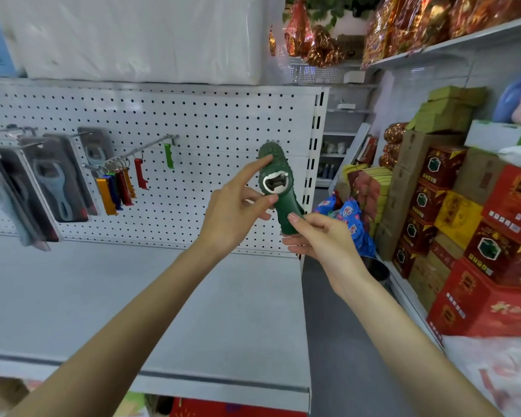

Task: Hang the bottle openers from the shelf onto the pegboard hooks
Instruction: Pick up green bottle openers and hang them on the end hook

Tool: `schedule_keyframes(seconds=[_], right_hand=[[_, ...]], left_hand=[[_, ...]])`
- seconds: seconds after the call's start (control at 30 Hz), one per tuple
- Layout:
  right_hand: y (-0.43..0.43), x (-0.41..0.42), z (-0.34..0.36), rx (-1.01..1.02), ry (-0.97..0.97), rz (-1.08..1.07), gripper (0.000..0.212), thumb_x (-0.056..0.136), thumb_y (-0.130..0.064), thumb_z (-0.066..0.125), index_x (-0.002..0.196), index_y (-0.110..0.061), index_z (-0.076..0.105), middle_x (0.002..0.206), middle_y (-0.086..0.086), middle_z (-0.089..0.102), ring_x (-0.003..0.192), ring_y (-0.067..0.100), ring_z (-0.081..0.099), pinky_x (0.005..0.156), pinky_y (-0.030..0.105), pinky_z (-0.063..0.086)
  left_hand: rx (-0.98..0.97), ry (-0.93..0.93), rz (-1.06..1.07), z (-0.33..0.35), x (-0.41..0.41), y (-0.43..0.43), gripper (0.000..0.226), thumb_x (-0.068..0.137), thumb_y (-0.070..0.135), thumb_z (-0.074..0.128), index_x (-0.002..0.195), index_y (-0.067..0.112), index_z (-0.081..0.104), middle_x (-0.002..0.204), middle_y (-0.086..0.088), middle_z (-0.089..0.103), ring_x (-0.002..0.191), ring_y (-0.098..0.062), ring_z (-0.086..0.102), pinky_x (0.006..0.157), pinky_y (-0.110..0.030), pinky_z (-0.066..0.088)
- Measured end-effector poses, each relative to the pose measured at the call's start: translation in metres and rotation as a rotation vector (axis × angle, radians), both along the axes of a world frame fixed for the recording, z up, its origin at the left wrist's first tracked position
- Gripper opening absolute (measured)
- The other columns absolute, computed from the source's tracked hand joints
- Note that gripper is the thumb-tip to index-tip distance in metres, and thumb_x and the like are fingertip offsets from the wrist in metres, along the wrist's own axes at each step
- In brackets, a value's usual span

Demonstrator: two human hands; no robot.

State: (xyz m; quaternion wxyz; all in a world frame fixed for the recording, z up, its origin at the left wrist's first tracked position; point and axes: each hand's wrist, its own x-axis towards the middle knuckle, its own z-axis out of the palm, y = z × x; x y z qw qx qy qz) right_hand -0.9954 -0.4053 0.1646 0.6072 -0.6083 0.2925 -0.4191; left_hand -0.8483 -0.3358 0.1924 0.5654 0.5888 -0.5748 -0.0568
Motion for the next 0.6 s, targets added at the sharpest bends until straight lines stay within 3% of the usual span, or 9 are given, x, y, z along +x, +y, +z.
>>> schedule_keyframes(seconds=[0.2,0.3,0.43,0.5,0.57,0.6], right_hand=[[-0.007,0.0,-0.001,-0.027,0.078,0.017,0.02,0.086,-0.029,0.069,0.082,-0.009,0.07,0.075,0.009,0.075,0.071,0.02,0.073,0.062,0.025,0.059],[-0.01,-0.002,-0.005,-0.054,0.141,0.02,0.027,0.087,-0.034,0.068,0.082,-0.008,0.071,0.074,0.007,0.075,0.069,0.021,0.073,0.059,0.024,0.058],[-0.015,-0.007,-0.017,-0.179,0.398,0.084,0.038,0.085,-0.052,0.06,0.083,-0.016,0.072,0.079,0.004,0.075,0.072,0.017,0.073,0.074,0.031,0.058],[-0.013,-0.005,-0.027,-0.276,0.587,0.146,0.049,0.085,-0.062,0.052,0.09,-0.018,0.073,0.09,0.003,0.075,0.079,0.014,0.072,0.086,0.037,0.056],[-0.008,0.001,-0.036,-0.428,0.788,0.191,0.071,0.083,-0.071,0.042,0.113,-0.013,0.069,0.113,0.003,0.07,0.103,0.017,0.067,0.098,0.04,0.048],[-0.004,0.006,-0.038,-0.512,0.873,0.207,0.075,0.081,-0.075,0.039,0.124,-0.018,0.063,0.127,-0.003,0.064,0.115,0.016,0.06,0.102,0.038,0.044]], left_hand=[[0.039,-0.061,0.059,0.0,0.002,0.006,0.055,0.086,0.035,0.066,0.133,0.049,0.042,0.074,0.01,0.074,0.07,-0.005,0.071,0.075,-0.043,0.057],[0.083,-0.101,0.1,-0.004,0.004,0.015,0.055,0.083,0.049,0.062,0.131,0.056,0.037,0.078,0.015,0.074,0.072,-0.003,0.071,0.079,-0.041,0.057],[0.163,-0.15,0.217,-0.014,0.017,0.04,0.056,0.076,0.067,0.053,0.129,0.058,0.037,0.083,0.018,0.072,0.081,-0.003,0.069,0.082,-0.04,0.055],[0.215,-0.256,0.332,-0.022,0.026,0.054,0.054,0.078,0.07,0.05,0.128,0.052,0.042,0.092,0.02,0.071,0.087,-0.002,0.068,0.086,-0.037,0.053],[0.264,-0.362,0.419,-0.032,0.036,0.069,0.05,0.082,0.067,0.051,0.127,0.046,0.047,0.105,0.018,0.07,0.099,-0.006,0.065,0.088,-0.036,0.05],[0.284,-0.398,0.445,-0.037,0.042,0.076,0.048,0.084,0.064,0.052,0.127,0.044,0.049,0.11,0.017,0.068,0.104,-0.008,0.064,0.088,-0.035,0.05]])
